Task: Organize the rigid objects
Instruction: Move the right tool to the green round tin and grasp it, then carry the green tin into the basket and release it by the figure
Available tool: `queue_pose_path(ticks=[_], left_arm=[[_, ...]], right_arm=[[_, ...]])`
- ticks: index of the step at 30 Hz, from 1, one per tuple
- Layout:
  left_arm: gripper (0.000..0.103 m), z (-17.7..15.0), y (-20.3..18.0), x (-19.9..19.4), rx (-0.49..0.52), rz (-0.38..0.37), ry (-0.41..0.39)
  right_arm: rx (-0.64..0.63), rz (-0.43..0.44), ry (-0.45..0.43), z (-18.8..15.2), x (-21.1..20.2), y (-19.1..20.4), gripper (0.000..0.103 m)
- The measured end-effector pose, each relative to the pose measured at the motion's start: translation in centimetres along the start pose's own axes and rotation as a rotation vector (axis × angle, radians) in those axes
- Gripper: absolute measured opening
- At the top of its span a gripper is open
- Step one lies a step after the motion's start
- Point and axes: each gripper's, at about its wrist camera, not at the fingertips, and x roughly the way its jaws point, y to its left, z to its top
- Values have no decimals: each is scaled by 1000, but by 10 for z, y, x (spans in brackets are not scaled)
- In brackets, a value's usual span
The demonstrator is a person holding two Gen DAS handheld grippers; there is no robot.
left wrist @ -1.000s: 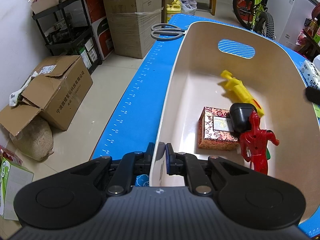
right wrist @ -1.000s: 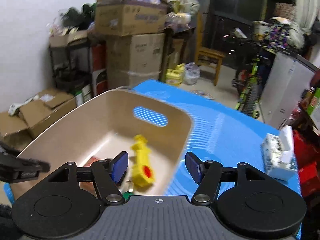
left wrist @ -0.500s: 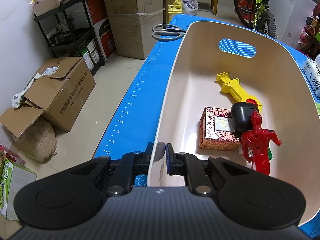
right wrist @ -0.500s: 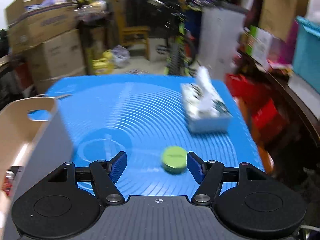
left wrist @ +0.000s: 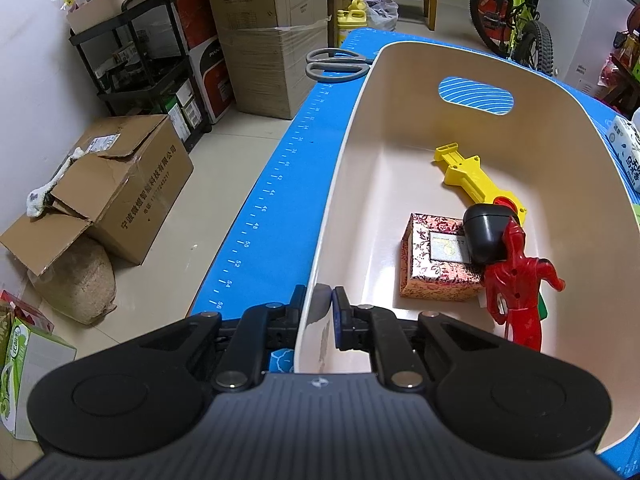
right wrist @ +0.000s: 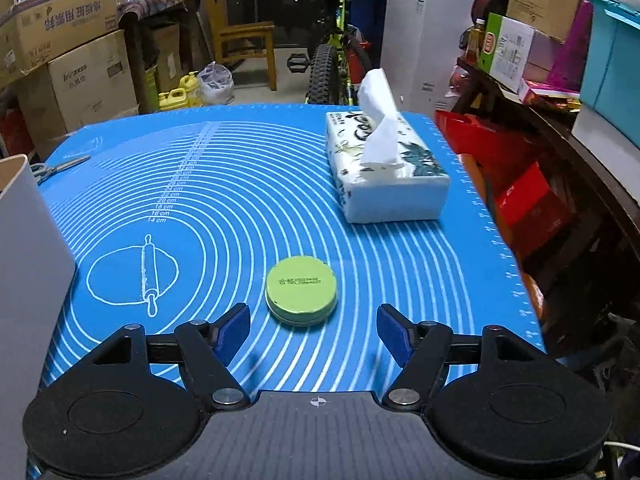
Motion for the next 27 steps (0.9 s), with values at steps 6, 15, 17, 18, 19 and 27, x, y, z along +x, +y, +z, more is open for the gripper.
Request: queue_pose_path(ticks=[6,15,17,18,19,27], left_arm=[[17,0,0,0,3,3,0],[17,0,-1,1,10,5,0],[17,0,-1,1,10,5,0],[17,0,-1,1,11,6,-1],[17,0,-2,1,12,8,-1],[18,0,-4,0,20,16,-5]], right_arm=[[0,-34,14,-7,28,10,76],[57,-45,-34,-5,39,7,77],[57,-44,-41,-5,39,7,73],[54,-38,-45,-5,39,8,71],[50,-32,-47,-5,38,9,66],[-3,-33,-53,-4,33,17,54]])
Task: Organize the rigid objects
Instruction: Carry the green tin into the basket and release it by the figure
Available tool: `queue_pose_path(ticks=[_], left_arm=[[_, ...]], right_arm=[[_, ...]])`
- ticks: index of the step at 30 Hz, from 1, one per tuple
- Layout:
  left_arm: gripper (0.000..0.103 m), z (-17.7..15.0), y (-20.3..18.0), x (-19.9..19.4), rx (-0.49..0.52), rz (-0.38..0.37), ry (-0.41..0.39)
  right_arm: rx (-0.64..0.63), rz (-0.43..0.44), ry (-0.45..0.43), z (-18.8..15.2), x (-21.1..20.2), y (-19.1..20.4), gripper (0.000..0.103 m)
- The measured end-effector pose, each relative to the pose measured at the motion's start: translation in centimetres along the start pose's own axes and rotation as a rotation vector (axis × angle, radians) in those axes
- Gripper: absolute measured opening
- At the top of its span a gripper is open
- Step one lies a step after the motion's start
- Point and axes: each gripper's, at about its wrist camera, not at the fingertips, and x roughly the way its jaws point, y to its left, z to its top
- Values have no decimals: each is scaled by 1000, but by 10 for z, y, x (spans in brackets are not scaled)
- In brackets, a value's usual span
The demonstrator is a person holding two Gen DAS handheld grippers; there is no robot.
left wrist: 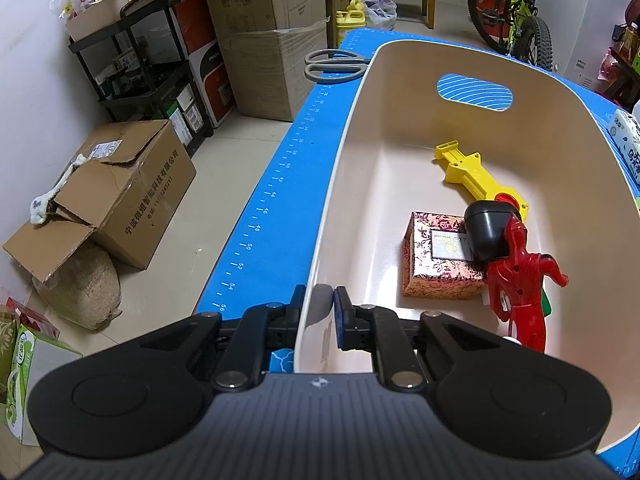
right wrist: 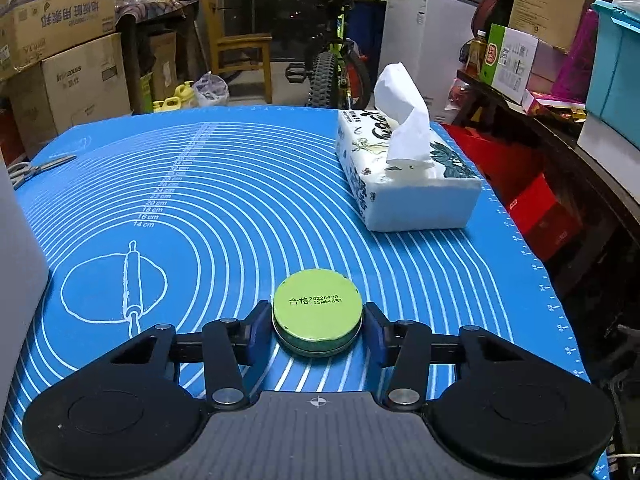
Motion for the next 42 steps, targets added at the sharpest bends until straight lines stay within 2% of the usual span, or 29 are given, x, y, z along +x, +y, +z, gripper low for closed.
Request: queue_pose_path(ticks=[5,12,17,22,29,33,42], left_arm=[[18,0,0,0,-1,0,0],[18,0,-2,-1,-2,7,-3],[18,0,-2,-2,-2,7,-4],[18,0,-1,-3,-3,3,-4],[18,0,1,-2,-5,-4,-6],[18,0,2,-2,-5,-6,-8],[18,0,3,-2,-8,-8,-9]], right_arm=[[3,7,-30,10,-21,0,54],[-26,75,-94,29,-71,22,54],[-66,148,-165,38,-114,53,54],[-111,252,-187,39,-148,88,54],[-189,360,-174,32,-169,137,54],[-242,387,-148,25,-172,160,54],[-396,412,-26,1,-164,204,54]])
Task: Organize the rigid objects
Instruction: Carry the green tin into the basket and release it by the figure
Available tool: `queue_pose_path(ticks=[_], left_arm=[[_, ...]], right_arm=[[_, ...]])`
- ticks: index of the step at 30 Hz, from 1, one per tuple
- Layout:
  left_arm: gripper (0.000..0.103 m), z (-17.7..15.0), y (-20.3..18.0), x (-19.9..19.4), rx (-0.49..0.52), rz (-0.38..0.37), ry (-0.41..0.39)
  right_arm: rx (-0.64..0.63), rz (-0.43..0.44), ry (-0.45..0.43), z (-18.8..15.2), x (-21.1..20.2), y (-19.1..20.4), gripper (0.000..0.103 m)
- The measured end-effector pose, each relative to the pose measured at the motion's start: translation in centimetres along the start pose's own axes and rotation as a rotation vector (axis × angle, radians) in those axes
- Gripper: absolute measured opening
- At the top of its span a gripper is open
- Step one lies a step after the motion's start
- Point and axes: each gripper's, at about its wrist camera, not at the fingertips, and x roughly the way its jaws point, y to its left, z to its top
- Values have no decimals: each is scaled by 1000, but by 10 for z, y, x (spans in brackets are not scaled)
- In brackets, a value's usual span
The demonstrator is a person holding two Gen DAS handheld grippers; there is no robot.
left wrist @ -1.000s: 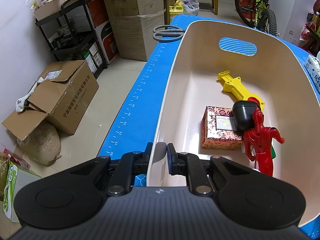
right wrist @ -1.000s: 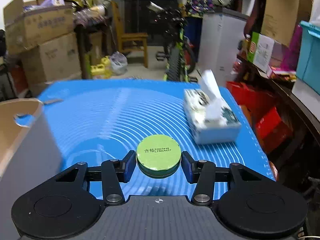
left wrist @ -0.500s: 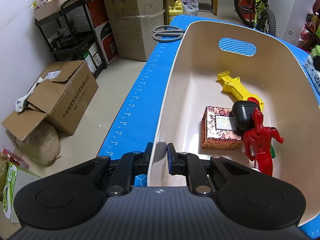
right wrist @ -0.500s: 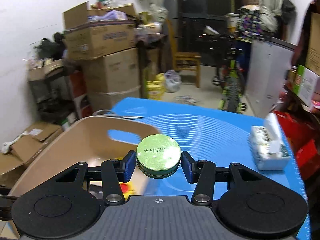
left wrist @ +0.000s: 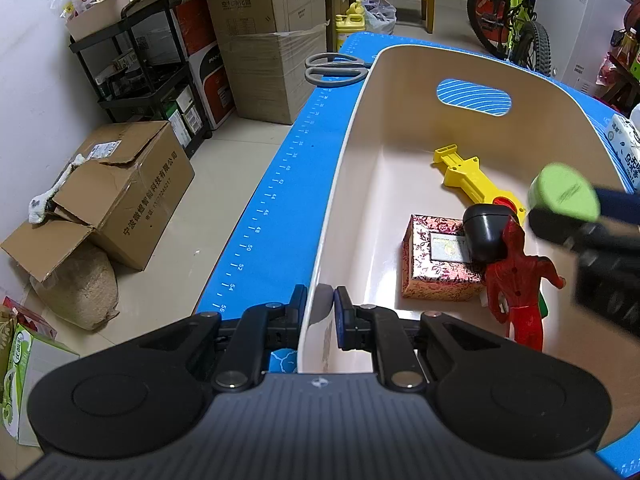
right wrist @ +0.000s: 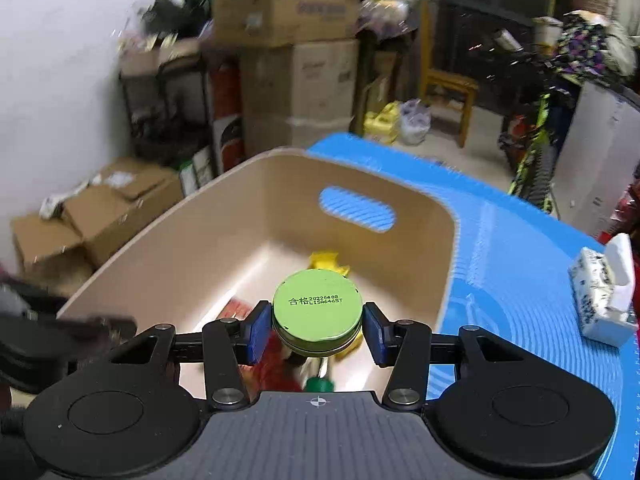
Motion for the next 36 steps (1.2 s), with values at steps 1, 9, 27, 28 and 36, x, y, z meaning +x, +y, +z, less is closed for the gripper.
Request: queue_pose_path(ticks=[1,9,27,28,36], left_arm=[[18,0,0,0,1,0,0],[18,0,1,-1,-5,-5,-3],[41,1,3,-1,-8,16,-29],[41,1,3,-1,-8,14,-30],[42,0,3,-1,-6,12,-32]], right_arm=[[-6,4,13,-1,3,3,54],[-29,20,55,-8,12,13,54],[-34,18,58,-12,13,11,55],[-37,18,59,-12,13,11,55],[-25,9,50,-12,10,11,71]])
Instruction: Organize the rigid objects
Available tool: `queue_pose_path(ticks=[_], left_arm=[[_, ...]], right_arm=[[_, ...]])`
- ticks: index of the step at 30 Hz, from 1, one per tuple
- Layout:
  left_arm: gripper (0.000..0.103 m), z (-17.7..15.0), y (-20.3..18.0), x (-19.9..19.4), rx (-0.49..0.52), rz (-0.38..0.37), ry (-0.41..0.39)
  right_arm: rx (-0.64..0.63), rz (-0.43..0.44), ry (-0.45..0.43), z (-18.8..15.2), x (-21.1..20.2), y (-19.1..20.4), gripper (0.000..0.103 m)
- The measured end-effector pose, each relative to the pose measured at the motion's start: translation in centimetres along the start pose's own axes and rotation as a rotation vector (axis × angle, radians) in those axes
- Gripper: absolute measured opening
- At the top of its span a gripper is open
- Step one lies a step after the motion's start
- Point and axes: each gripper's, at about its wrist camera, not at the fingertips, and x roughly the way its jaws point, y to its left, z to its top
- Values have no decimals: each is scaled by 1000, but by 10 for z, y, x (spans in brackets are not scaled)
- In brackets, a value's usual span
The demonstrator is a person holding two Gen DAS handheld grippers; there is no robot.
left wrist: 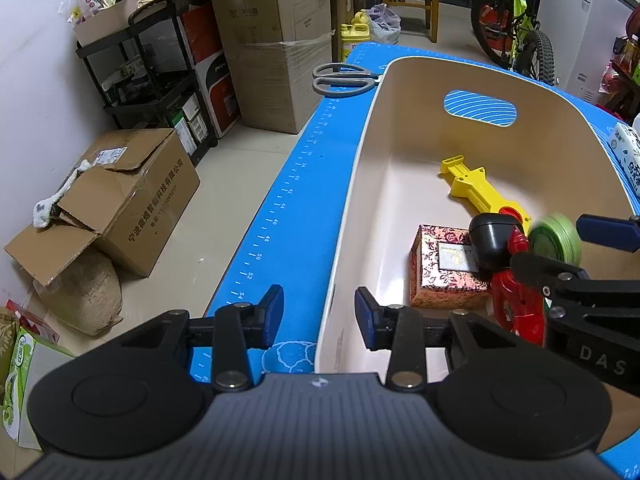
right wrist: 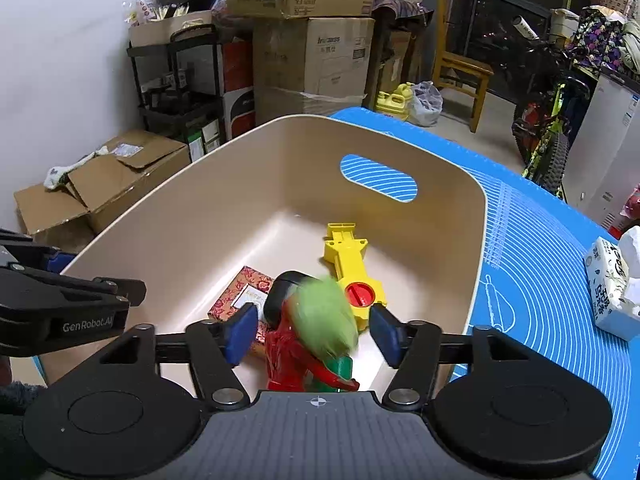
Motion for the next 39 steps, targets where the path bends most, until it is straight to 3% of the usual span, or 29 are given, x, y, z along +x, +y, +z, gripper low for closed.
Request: queue_pose_path(ticks=[11,21,39], left_arm=[[42,1,2,-13,-6,10,-35],[42,-6,-4,-43,31,10,-91],[42,-46,-41,-144,140,-59,-205]], right_arm=[[38,-28,-45,-1,-22,-8,75],[116,-75,-104,-15,-74,-23,77],[251,-136,-132,-65,-174,-39,82]])
